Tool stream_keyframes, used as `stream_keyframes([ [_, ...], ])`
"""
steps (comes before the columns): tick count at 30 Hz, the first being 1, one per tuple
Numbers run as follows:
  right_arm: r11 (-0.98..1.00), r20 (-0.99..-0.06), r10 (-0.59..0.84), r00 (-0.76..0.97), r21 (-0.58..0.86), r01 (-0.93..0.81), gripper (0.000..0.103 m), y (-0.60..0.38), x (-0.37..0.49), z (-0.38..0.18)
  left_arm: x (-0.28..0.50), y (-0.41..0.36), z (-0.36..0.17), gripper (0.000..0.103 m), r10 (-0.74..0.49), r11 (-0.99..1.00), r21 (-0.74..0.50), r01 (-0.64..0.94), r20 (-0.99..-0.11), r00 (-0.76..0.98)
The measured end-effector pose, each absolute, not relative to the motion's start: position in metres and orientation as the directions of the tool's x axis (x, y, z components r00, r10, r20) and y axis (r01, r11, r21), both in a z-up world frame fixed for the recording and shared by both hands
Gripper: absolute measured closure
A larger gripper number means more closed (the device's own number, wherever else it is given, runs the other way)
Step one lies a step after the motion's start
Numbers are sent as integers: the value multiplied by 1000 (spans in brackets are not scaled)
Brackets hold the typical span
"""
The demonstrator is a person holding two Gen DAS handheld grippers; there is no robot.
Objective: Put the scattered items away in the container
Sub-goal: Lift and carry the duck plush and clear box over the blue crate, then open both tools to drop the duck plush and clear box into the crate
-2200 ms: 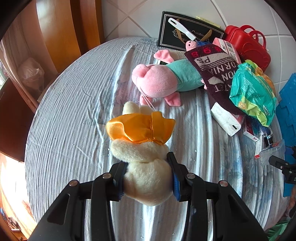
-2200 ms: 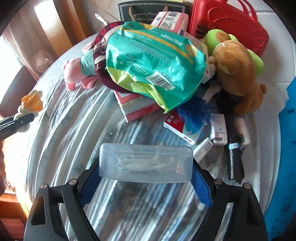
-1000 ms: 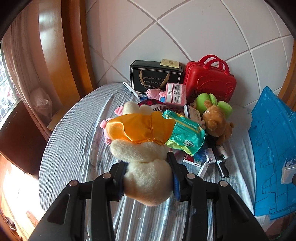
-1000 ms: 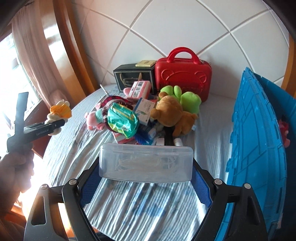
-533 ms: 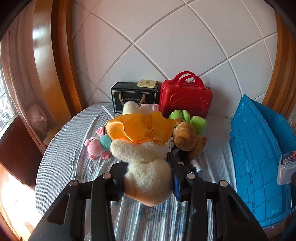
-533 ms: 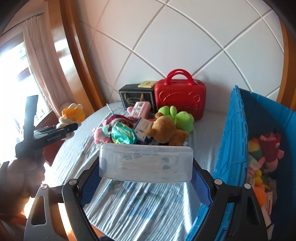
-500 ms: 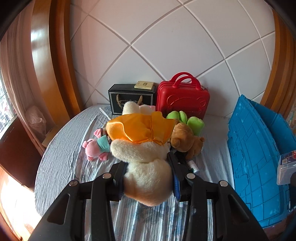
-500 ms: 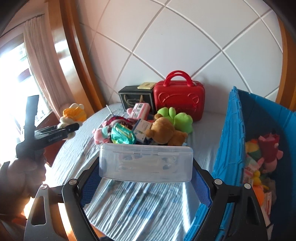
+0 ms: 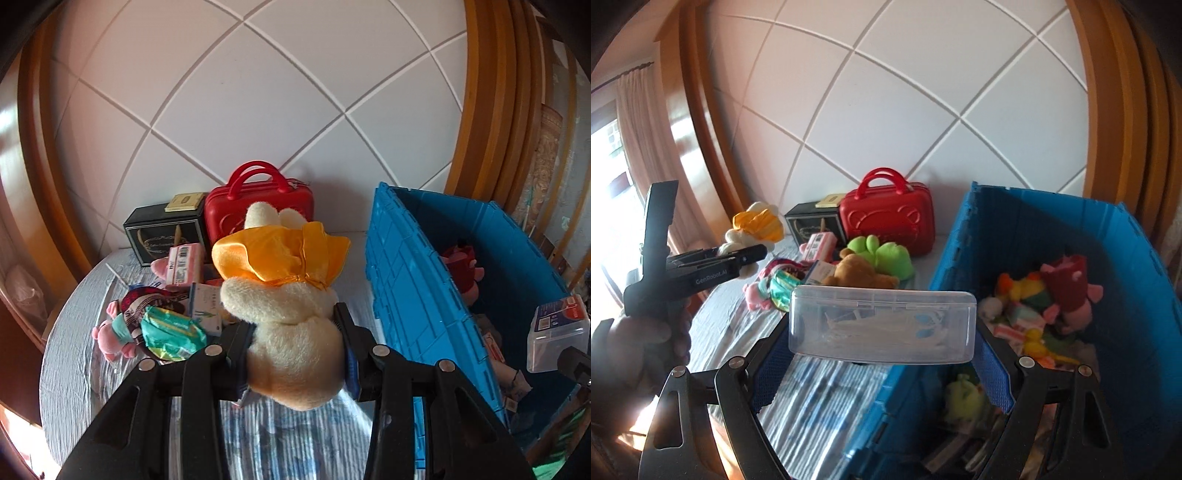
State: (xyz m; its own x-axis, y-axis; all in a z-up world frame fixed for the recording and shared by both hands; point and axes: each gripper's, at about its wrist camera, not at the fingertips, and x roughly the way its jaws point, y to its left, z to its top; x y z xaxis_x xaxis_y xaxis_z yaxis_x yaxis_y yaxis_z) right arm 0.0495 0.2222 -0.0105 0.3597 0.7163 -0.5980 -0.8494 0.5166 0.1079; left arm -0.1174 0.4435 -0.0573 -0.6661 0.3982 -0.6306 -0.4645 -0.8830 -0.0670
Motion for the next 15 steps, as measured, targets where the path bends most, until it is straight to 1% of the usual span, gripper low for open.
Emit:
stream_keyframes([
  [9,648,-599,653,463,125,-752,15,161,91,-9,-105,537,-46,65,510,-785,-59,-617,-626,-590],
  [15,721,-600,596,534,106,-685,15,126,114,-7,-100,591,-39,65,575,-703,-67,-708,-639,-511],
])
